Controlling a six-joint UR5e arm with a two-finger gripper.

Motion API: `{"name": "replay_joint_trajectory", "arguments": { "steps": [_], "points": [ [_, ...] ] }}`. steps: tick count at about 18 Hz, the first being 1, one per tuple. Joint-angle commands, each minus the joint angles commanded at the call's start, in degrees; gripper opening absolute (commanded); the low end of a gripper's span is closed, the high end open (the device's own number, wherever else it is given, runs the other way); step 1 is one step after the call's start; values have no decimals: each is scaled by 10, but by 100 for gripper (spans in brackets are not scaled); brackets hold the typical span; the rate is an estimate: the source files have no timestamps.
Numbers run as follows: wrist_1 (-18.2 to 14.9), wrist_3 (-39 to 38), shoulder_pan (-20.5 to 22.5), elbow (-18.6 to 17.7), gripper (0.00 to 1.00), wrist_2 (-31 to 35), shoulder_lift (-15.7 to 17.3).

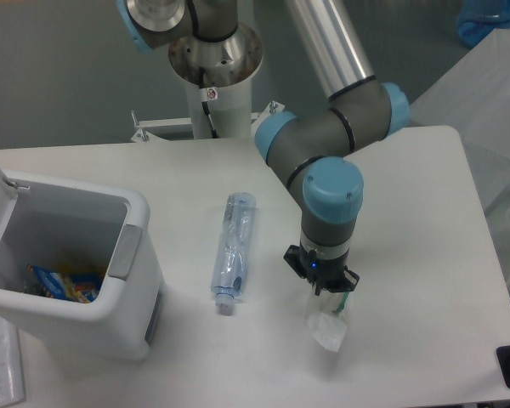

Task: Place the trash in the trash can
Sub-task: 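Close the gripper on the plastic bag, then lift the bag and carry it over the trash bin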

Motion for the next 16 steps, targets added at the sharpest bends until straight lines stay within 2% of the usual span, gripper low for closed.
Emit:
{"name": "replay_joint_trajectory", "arguments": {
  "steps": [4,8,16],
  "points": [
    [0,-59,0,29,0,-104,28],
    [1,-90,-4,32,0,-199,74],
    [0,-110,-25,26,0,-307,164]
  ]
}}
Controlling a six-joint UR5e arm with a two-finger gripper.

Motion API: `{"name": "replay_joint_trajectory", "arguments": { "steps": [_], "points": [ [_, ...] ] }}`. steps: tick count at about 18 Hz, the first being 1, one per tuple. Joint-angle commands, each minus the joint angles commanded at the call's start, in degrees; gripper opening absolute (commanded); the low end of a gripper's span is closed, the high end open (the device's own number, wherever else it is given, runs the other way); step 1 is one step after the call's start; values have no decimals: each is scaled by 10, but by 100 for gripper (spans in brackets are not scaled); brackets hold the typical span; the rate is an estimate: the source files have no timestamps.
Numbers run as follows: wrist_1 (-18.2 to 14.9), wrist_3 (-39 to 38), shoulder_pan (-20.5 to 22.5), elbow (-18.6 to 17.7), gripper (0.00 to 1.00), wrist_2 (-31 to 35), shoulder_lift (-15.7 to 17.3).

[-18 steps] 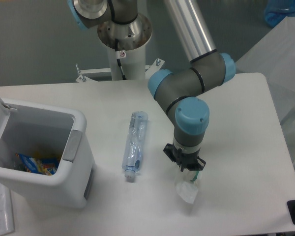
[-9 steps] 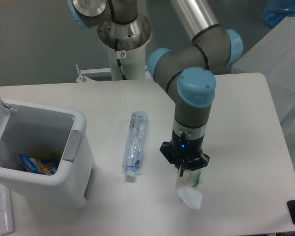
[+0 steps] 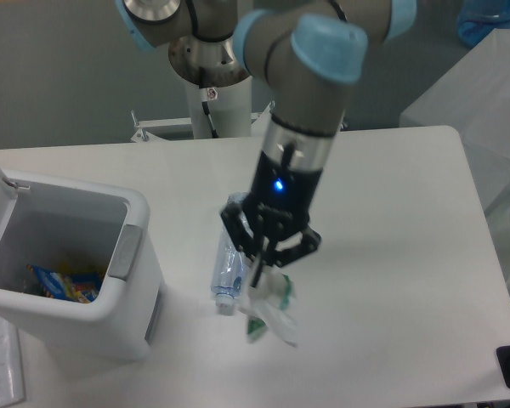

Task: Place the trash in the trash can
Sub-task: 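Lift the bag and carry it over the trash bin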

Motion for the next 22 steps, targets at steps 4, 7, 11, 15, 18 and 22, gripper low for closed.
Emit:
{"name": "replay_joint_trajectory", "arguments": {
  "steps": [4,7,11,15,18,22],
  "points": [
    [1,-10,-38,-3,0,-2,29],
    [0,-25,-72,-4,0,0,36],
    [1,-28,-106,-18,0,0,39],
    [1,-25,-131,-33,21,0,42],
    [3,-5,-134,-39,97,0,38],
    [7,5,-134,-42,100,1,37]
  ]
}}
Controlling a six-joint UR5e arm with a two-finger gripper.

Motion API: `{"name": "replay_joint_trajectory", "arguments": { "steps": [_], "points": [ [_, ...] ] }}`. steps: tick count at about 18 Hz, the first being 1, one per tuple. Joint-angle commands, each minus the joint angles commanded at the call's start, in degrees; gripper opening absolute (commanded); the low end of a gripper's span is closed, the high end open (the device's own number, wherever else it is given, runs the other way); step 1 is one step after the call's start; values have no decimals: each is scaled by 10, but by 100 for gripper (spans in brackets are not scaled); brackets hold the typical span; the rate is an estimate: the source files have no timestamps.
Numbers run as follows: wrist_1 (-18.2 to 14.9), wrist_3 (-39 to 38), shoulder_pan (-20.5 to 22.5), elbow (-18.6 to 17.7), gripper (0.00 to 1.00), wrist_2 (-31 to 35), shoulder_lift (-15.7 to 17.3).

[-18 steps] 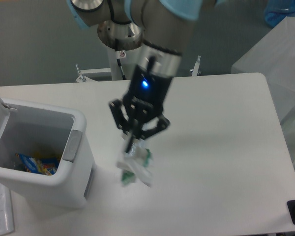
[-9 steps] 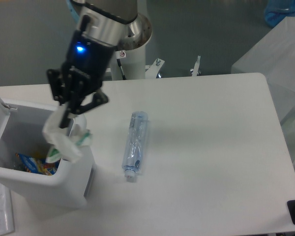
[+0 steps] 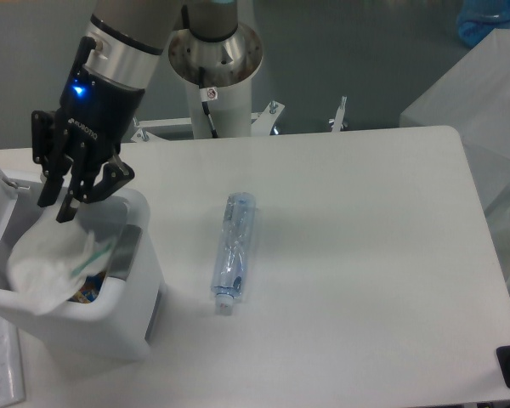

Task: Place the trash in the trash can
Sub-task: 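Lift the bag and carry it over the trash bin, then move the gripper back and down over the clear water bottle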

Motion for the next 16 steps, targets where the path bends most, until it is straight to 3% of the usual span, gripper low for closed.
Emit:
{"name": "replay_joint_trajectory", "arguments": {
  "steps": [5,12,16],
  "points": [
    [30,-10,15,8,100,1,-9],
    [30,-24,127,16,100,-2,-65],
    [30,-27,170,17,100,-2,-107]
  ]
}}
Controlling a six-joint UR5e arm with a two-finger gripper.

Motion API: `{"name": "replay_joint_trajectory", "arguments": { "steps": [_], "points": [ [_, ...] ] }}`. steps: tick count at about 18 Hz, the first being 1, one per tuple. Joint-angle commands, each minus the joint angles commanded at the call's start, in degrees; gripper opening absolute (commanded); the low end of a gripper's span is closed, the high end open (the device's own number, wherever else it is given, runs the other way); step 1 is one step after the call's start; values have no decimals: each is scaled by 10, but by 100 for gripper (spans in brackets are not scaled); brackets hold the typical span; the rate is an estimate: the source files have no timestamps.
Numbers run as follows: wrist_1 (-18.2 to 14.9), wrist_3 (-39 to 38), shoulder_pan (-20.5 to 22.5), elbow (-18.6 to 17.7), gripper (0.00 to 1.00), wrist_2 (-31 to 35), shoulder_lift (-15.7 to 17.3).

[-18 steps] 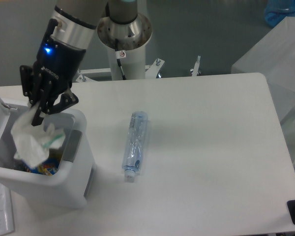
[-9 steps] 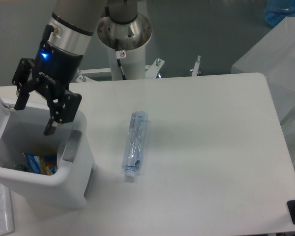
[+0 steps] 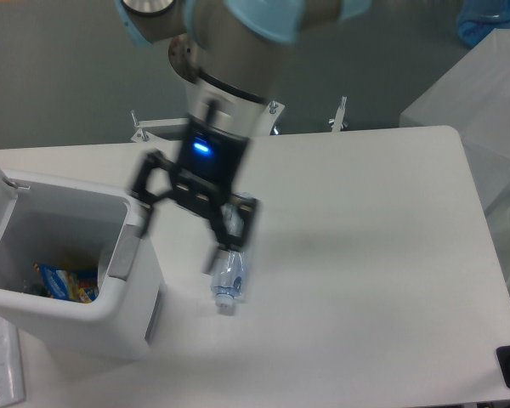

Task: Place the trash in the trash can
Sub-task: 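Move the gripper back and down over the clear water bottle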

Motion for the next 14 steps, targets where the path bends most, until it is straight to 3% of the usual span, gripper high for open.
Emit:
{"name": "replay_joint_trajectory", "arguments": {
  "steps": [4,7,10,14],
  "points": [
    [-2,-23,5,-4,100,21,-55],
    [-7,-36,0,-4,100,69,-75],
    [-10,-36,-10,-9,100,76,-99],
    [-28,-36,-39,-4,100,157,-136]
  ]
}}
